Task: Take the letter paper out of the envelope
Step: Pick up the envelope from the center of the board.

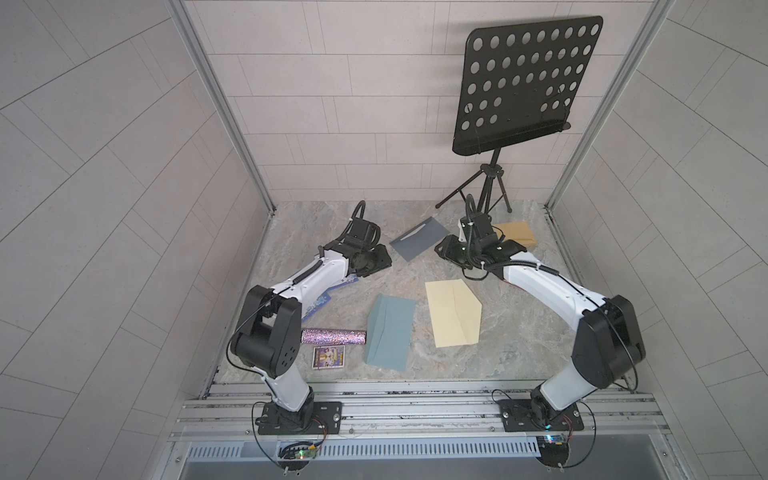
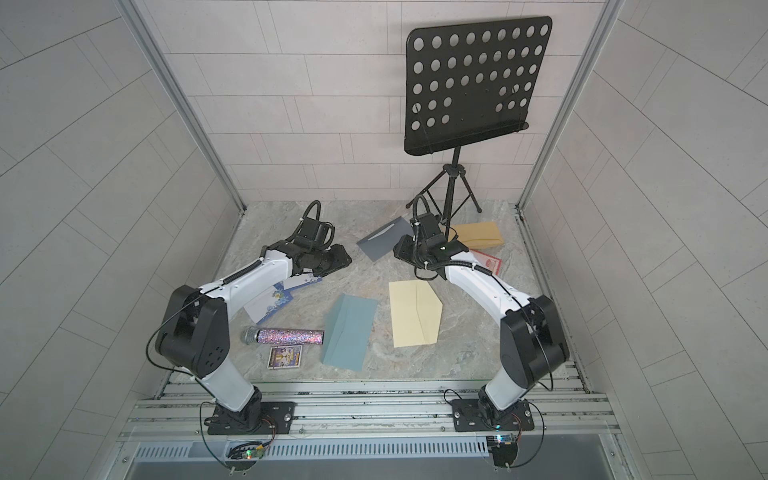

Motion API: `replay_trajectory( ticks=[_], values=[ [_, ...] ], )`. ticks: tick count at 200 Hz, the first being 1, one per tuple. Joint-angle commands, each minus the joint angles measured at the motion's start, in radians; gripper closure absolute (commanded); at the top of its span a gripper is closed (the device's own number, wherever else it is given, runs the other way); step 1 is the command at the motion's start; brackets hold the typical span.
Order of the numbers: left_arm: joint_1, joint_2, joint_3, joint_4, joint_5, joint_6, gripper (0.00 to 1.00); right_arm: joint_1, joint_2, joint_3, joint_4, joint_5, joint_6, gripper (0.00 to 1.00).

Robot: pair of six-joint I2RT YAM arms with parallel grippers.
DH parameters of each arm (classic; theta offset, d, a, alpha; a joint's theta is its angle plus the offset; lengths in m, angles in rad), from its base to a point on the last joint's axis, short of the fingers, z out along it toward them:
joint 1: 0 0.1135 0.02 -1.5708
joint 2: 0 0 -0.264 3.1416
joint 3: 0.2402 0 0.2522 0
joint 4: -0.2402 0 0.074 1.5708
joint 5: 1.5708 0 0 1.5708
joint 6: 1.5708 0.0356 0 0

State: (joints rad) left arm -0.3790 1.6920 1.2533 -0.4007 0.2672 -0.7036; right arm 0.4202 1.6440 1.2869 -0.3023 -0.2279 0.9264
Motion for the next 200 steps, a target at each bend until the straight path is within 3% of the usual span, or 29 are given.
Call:
replay_trajectory(
  ticks=[1,35,72,94,126,200],
  values=[
    [0.029,0.017,0.054,-0.025,0.019,-0.016,0.43,0.011,0.055,0.031,0.116,0.085,0.113,0.51],
    [0.041,0.042,0.104,-0.047,0.021,-0.004,0.43,0.025,0.182,0.077,0.266,0.149,0.203,0.49],
    [0.091,-0.076,0.009,-0.111,0.012,-0.002,0.43,0.028,0.365,0.222,0.308,0.195,0.264,0.44],
    [0.135,-0.186,-0.089,-0.126,0.030,-0.047,0.43,0.026,0.470,0.323,0.308,0.214,0.287,0.42],
    [0.128,-0.283,-0.171,-0.132,0.068,-0.112,0.43,0.013,0.617,0.474,0.307,0.221,0.301,0.43],
    [0.126,-0.353,-0.153,-0.235,0.052,-0.059,0.43,-0.009,0.865,0.757,0.245,0.209,0.295,0.47]
  ],
)
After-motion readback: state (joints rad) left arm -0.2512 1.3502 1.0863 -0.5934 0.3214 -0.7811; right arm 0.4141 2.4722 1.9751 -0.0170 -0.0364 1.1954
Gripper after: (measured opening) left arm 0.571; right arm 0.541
